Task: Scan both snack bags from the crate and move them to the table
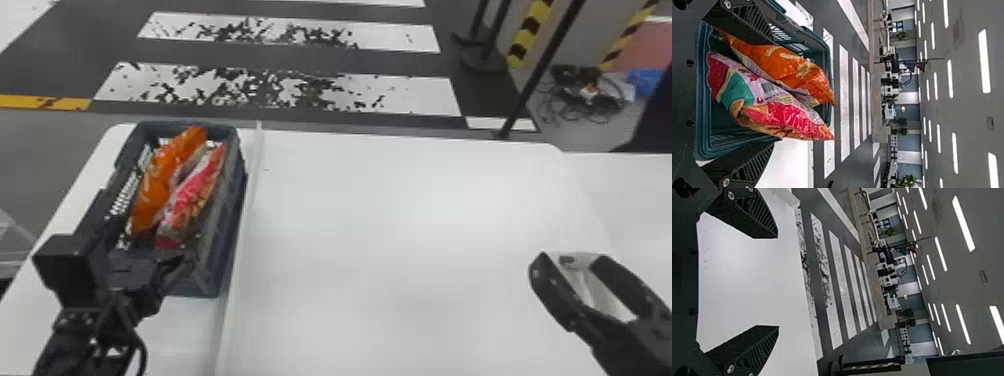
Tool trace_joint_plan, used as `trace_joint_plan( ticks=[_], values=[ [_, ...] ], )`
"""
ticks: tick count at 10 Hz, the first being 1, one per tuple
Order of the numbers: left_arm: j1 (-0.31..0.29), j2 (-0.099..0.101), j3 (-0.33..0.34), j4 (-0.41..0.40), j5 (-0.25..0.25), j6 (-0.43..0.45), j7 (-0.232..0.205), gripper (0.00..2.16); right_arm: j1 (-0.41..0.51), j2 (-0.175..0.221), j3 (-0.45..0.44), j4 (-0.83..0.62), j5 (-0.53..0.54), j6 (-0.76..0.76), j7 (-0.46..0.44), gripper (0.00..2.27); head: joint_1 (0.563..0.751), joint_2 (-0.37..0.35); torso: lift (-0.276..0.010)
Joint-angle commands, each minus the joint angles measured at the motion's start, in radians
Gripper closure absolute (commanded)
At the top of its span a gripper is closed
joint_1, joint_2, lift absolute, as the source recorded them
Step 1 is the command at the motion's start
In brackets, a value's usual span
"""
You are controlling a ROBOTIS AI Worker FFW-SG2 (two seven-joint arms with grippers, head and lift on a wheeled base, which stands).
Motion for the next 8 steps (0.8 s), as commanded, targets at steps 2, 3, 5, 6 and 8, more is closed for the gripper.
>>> trace_joint_plan(
  ticks=[2,3,5,6,8],
  values=[
    [-0.022,0.0,-0.001,0.008,-0.003,0.026,-0.001,0.15,-0.002,0.001,-0.001,0.003,-0.001,0.003,0.0,0.11,0.695,-0.039,-0.087],
    [-0.028,0.001,0.001,0.011,-0.001,0.029,-0.007,0.16,-0.002,0.001,-0.003,0.003,-0.001,0.0,0.0,0.11,0.695,-0.04,-0.087],
    [-0.036,0.001,0.01,0.012,0.01,0.036,-0.02,0.23,-0.002,0.001,-0.003,0.001,-0.001,0.0,0.0,0.11,0.695,-0.039,-0.087],
    [-0.042,0.0,0.01,0.014,0.011,0.051,-0.027,0.53,-0.002,0.001,-0.003,0.001,-0.001,0.0,0.0,0.11,0.695,-0.038,-0.087],
    [-0.048,-0.005,0.008,0.025,0.017,0.051,-0.017,1.49,-0.002,0.001,-0.004,0.003,-0.004,0.003,0.0,0.11,0.695,-0.039,-0.087]
  ],
)
